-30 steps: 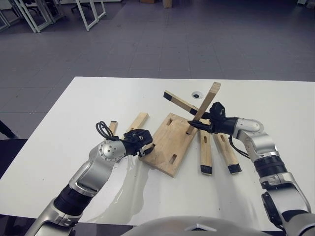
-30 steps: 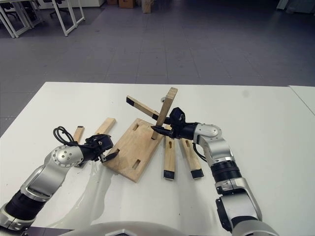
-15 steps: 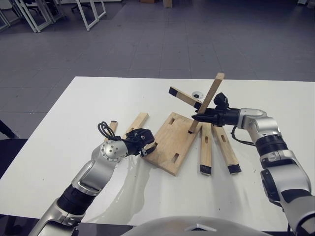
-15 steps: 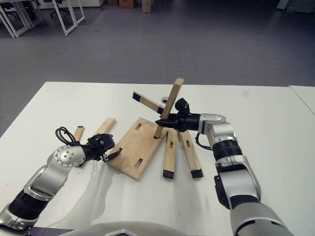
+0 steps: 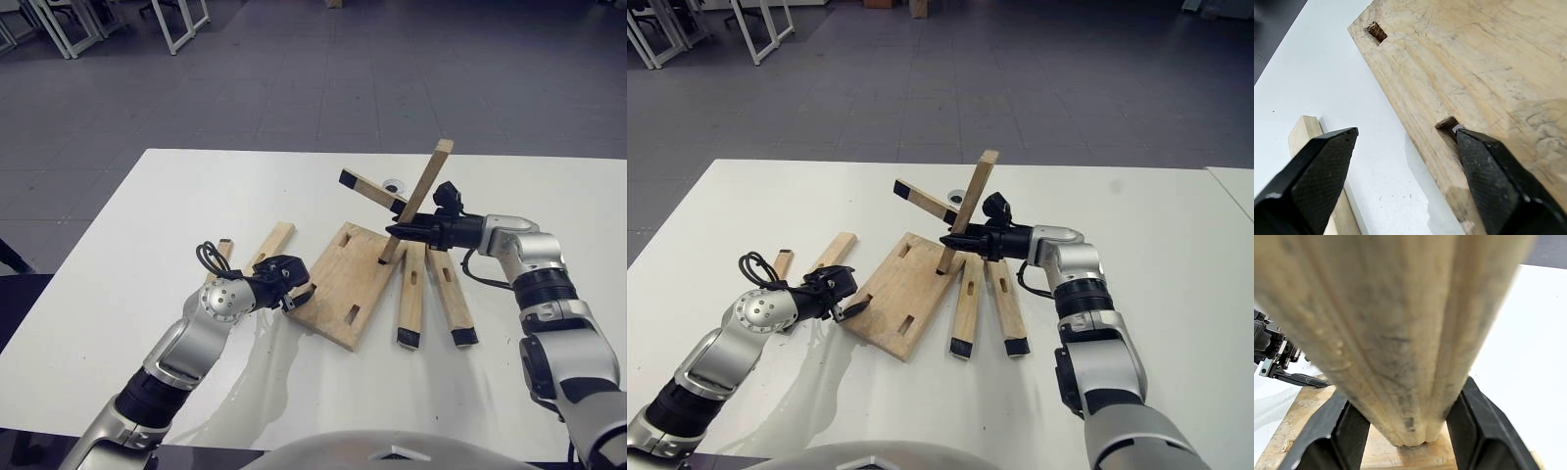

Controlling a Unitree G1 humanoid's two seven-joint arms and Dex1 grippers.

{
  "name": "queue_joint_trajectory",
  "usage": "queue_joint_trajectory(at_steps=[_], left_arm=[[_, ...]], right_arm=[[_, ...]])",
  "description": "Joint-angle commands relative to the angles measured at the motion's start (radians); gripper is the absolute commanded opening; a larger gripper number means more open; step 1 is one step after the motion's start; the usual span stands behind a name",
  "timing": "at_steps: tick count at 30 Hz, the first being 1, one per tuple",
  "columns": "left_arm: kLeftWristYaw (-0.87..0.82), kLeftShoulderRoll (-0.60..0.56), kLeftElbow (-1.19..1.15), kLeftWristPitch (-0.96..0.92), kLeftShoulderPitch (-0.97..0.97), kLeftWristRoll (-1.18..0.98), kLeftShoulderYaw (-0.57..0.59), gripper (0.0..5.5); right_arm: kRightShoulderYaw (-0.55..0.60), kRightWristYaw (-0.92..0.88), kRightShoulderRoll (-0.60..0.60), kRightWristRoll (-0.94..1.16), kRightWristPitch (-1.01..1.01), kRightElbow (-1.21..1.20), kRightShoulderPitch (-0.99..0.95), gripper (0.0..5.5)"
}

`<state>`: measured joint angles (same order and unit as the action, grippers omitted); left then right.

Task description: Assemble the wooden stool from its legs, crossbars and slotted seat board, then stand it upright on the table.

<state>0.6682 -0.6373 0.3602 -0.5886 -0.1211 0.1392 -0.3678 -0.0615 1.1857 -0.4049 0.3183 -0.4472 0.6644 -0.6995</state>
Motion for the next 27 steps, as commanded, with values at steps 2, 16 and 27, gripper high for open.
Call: queue_joint_trajectory(at_steps=[2, 16, 27], left_arm=[[0.024, 0.003, -0.004, -0.014, 0.024, -0.01, -0.022, 3.72], [0.021, 0.0, 0.018, -0.025, 0.049, -0.016, -0.017, 3.72], [0.022, 0.0, 0.02, -0.022, 0.06, -0.011, -0.021, 3.72]], right_arm=[[0.014, 0.04, 0.013, 0.033, -0.022, -0.056, 0.01, 2.92], [0.054, -0.006, -0.072, -0.045, 0.036, 0.104, -0.028, 5.48], [0.095, -0.007, -0.205, -0.044, -0.046, -0.083, 0.099, 5.48]])
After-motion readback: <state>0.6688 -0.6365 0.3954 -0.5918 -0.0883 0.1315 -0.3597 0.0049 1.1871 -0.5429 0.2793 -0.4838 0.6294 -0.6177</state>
